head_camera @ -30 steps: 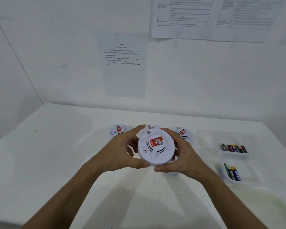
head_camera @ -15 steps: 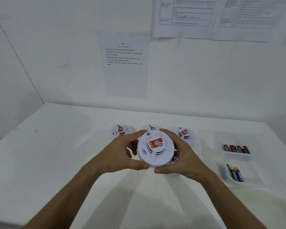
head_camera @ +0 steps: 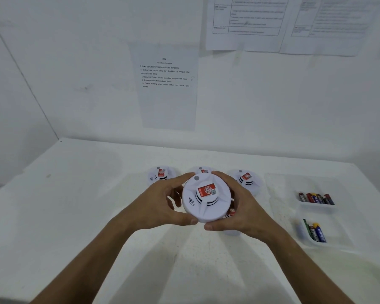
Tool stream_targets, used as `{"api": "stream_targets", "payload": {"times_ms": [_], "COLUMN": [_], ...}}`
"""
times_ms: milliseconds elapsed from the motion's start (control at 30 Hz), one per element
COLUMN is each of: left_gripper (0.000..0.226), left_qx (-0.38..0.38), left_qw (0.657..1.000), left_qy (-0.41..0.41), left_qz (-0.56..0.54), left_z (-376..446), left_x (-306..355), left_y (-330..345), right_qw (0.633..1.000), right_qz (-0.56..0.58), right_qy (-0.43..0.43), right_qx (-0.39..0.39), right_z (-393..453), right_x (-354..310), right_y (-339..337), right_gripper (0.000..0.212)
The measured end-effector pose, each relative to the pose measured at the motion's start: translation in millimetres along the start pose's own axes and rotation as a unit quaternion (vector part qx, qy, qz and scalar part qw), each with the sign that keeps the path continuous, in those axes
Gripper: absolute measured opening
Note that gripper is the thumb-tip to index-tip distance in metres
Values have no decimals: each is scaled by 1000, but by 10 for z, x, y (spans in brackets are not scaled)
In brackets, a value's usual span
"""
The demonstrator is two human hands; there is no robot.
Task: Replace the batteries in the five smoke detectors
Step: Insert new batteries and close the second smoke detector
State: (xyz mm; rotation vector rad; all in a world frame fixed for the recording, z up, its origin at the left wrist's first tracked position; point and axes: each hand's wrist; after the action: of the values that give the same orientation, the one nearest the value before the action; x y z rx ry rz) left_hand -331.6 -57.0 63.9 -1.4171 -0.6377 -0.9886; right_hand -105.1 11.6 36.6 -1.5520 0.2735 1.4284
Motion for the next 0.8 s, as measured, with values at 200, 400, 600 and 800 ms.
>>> {"api": "stream_targets", "payload": {"times_ms": [200,400,600,800], "left_gripper": [84,85,84,85], "left_qx": [-2,-6,-7,-6], "left_qw": [1000,1000,1000,1000], "left_qy": [3,4,8,-1], "left_qz": [0,2,1,-1], "left_z": [-8,-9,-18,-42], "left_x": [-17,-47,-67,-117], "left_y": [-35,-64,-89,-101], "right_qw": [1000,1000,1000,1000], "right_qz": [8,4,-10,-16], "right_qy": [1,5,8,15], "right_qx": [-7,-3,0,-6], "right_z": [19,30,35,33], "right_x": [-6,-10,-29,-27], "right_y": [37,75,104,131], "right_gripper": [103,102,98,99]}}
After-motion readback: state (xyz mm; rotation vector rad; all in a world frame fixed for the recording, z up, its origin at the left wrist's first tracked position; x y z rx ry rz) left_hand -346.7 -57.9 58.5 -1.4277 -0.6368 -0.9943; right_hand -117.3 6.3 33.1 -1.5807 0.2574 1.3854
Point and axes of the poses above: each hand's wrist, its own z-axis towards the middle knuckle, its own y-axis out of the palm, x = y × z, and after that the axes turned 6 degrees about -z, right-handed
